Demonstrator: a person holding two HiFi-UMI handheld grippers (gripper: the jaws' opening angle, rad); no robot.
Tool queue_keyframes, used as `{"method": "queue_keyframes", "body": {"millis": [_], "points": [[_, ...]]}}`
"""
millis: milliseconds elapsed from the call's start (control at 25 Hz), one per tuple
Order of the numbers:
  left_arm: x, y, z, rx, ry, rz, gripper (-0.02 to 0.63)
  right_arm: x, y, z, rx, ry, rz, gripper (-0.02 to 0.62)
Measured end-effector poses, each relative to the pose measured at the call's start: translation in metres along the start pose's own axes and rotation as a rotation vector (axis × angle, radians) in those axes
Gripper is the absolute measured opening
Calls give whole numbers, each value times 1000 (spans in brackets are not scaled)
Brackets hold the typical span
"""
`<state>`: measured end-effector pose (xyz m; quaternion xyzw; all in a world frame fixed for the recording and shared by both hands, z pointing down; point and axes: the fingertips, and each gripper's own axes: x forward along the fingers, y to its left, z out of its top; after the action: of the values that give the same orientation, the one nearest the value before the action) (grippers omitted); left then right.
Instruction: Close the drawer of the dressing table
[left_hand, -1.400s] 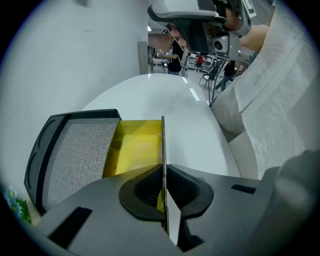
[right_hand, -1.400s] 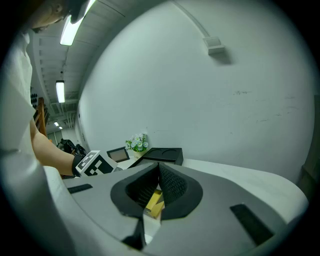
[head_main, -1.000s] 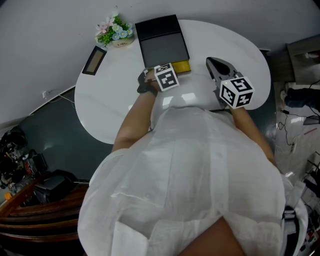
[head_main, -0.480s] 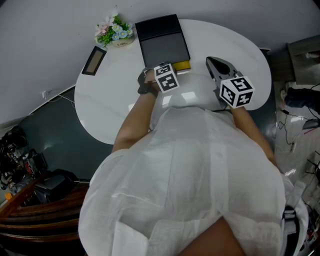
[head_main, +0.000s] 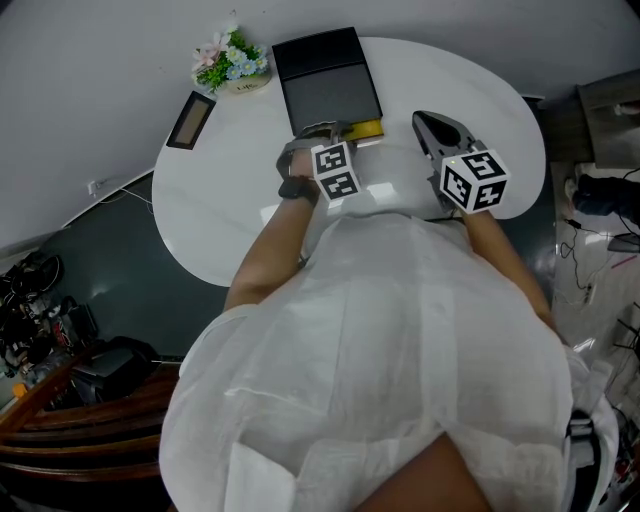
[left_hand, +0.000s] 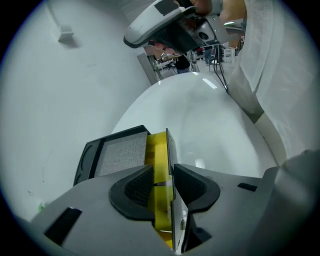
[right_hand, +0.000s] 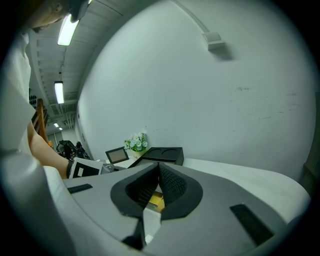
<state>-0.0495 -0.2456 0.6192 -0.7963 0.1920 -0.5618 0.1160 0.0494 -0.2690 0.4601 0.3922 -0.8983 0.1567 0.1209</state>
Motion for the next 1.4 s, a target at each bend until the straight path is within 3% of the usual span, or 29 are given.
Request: {"method": "queue_keyframes", "body": {"millis": [160,560,800,1200,1400], "points": [[-11,5,4,5,-26,32,172,-3,4,0,0,-5,1,9],[1,22,-4,-60,6,-60,316,-3,6,0,0,-9,-1,9],[4,21,-6,-86,1,-119,322,-5,5,0,-1,-8,-10,9],[4,24,-5,-99,-24,-128,317,1,9,1,-6,-3,1,9],[3,34,-6,-94,-13,-76,210,0,9,1,-9,0,3,9]]}}
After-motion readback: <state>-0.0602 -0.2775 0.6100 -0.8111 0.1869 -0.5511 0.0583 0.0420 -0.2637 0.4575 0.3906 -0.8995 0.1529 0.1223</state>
